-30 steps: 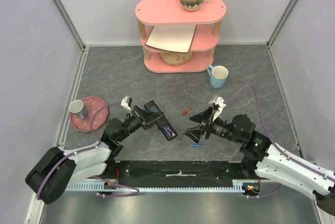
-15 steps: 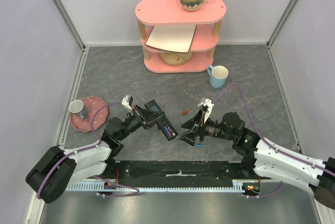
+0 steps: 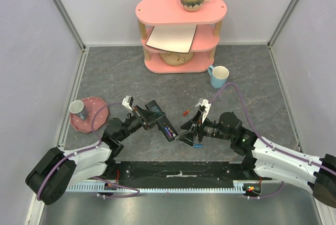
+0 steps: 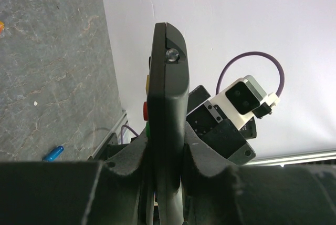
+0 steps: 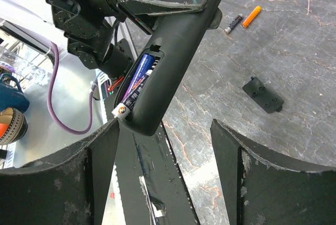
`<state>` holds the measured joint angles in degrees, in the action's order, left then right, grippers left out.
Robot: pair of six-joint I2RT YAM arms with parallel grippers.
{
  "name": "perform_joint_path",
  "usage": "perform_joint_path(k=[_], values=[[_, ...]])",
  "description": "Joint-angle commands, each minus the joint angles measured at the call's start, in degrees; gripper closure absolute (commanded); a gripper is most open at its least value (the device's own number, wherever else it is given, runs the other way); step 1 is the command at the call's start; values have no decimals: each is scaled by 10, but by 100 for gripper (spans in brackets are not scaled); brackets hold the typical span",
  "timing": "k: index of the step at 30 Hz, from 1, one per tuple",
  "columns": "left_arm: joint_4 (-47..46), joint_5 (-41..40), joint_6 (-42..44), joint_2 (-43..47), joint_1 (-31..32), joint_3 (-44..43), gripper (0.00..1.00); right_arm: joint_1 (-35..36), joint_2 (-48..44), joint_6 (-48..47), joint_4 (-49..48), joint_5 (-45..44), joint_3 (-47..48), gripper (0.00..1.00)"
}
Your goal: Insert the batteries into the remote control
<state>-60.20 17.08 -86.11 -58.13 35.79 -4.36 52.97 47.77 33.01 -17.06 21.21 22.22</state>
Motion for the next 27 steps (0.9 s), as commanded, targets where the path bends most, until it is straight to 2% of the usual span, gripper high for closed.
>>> perform_joint_path(k=[1,9,16,22,27], values=[[-25,15,-17,12,-2,-16,98,-1,8,-1,-30,4,20,23],[-23,14,-16,19,-2,-11,98,-1,19,-1,-42,19,26,23],[-12,7,-13,28,-2,-10,98,-1,16,-46,16,86,57,15],[-13,7,-12,26,-2,-11,98,-2,0,-52,37,58,60,16],[-13,10,-11,29,-2,-12,98,-1,7,-33,14,30,49,20]])
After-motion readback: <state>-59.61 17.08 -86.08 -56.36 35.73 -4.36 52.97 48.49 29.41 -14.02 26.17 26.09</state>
